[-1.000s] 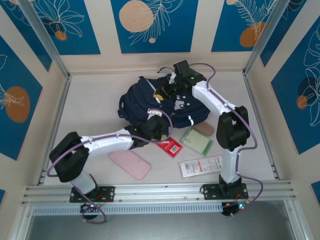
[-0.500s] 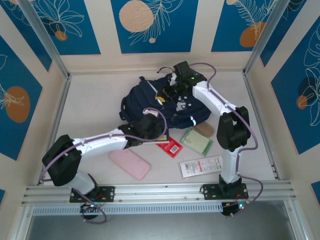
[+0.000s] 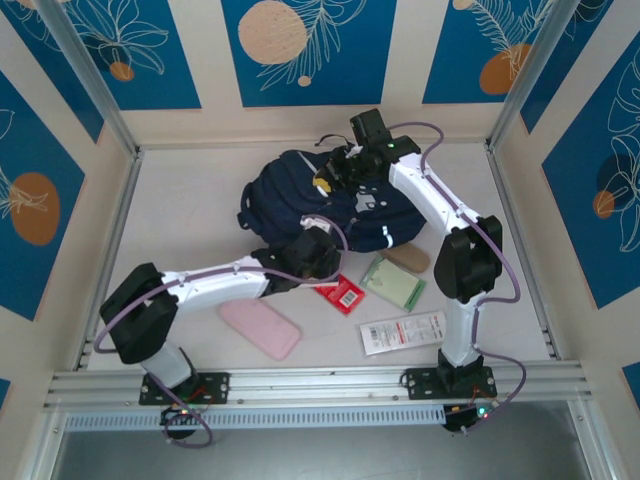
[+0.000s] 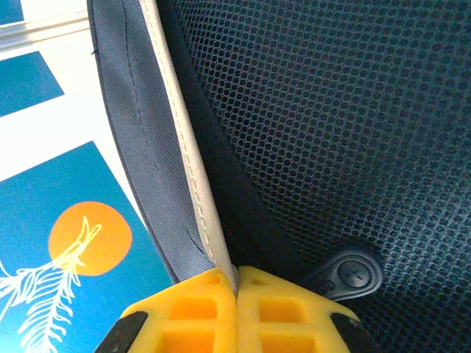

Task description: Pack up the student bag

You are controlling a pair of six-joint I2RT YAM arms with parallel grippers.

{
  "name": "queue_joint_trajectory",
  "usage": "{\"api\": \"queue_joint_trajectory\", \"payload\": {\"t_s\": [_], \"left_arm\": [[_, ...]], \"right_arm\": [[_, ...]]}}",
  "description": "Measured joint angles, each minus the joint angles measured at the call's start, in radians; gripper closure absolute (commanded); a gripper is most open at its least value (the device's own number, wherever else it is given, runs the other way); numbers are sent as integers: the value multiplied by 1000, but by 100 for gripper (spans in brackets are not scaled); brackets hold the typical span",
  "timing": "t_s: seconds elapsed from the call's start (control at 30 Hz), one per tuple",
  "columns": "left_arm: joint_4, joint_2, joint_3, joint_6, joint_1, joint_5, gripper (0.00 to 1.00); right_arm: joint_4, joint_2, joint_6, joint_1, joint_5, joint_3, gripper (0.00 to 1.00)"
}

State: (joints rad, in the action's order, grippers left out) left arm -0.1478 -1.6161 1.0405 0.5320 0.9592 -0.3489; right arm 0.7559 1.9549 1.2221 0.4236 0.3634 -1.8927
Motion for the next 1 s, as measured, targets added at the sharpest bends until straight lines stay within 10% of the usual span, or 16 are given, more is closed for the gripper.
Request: {"api": "queue_joint_trajectory", "payload": {"t_s": [0.37,0.63,1.0], "left_arm": [[-34,-152,166,27,5,-134,37],[-68,-181,211,36,11,-208,77],[-80,-185,201,19,11,-226,99]], "right_arm": [[-18,7,104,0,-10,-35,100],[-59,13,130,7,-7,-21,100],[-101,12,131,9,9,30,100]]}}
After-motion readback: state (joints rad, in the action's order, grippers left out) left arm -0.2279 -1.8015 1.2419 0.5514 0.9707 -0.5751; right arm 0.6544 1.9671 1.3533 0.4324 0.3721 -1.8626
